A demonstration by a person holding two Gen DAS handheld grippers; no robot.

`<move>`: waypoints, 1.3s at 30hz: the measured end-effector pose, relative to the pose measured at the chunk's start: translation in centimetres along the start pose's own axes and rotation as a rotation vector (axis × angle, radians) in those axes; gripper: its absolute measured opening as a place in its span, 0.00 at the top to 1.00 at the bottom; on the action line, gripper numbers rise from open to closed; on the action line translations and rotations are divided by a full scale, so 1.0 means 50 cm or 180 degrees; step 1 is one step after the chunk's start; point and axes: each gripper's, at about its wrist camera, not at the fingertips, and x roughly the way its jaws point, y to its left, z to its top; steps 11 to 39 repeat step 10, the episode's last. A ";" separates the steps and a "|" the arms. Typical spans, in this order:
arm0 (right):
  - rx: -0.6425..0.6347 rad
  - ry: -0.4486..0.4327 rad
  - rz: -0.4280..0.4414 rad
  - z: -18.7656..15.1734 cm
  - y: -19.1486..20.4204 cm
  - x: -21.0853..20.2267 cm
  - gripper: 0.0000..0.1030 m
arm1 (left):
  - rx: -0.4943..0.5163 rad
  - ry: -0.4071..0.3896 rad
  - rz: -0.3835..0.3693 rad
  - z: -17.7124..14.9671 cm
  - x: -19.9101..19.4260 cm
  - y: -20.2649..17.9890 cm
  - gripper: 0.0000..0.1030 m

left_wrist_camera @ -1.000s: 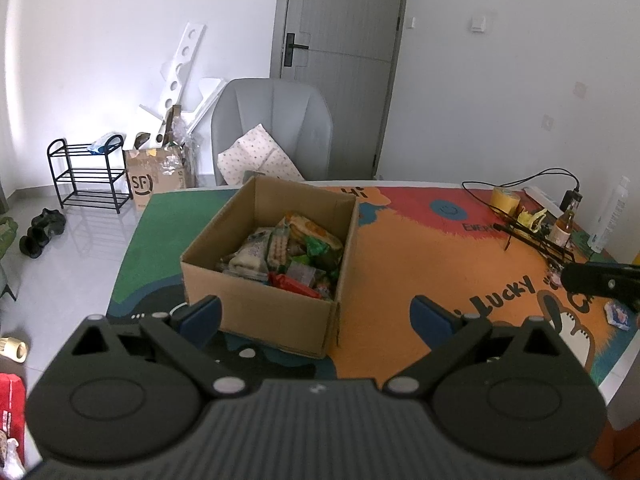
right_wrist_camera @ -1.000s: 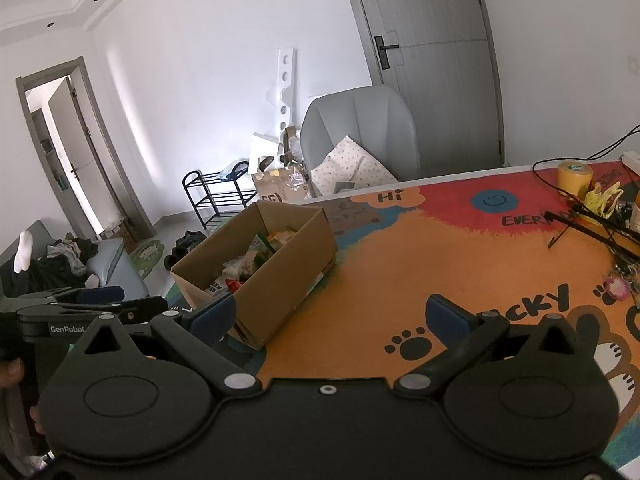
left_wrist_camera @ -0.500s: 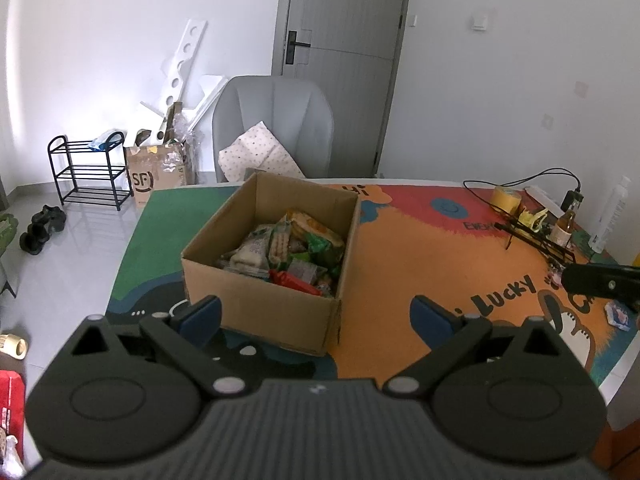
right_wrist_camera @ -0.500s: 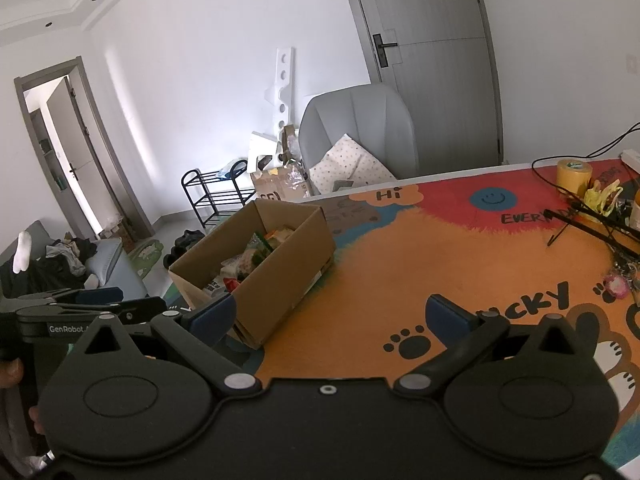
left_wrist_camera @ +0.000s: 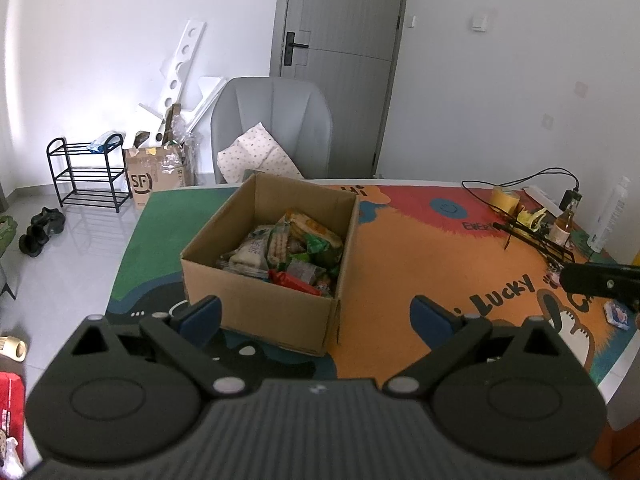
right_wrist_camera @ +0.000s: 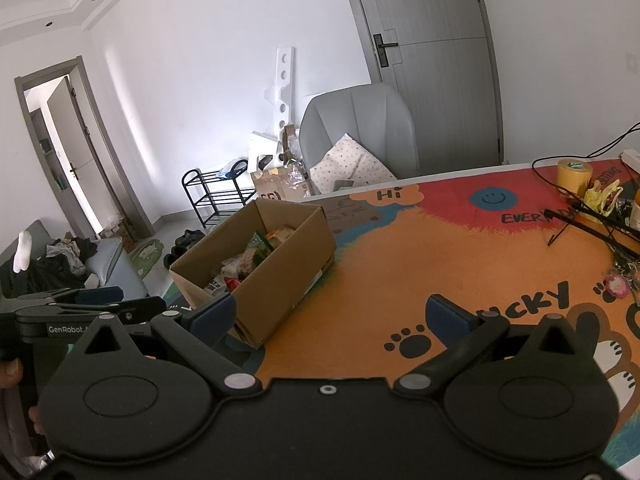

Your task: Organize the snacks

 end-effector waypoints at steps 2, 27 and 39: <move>-0.0001 0.0000 0.0002 0.000 0.000 0.000 0.00 | 0.0003 -0.0004 0.0000 0.000 0.000 0.000 0.03; 0.0017 -0.0006 -0.0011 -0.002 0.000 0.001 0.00 | 0.0022 -0.0023 -0.0037 0.003 -0.001 0.001 0.03; 0.0017 -0.0006 -0.0011 -0.002 0.000 0.001 0.00 | 0.0022 -0.0023 -0.0037 0.003 -0.001 0.001 0.03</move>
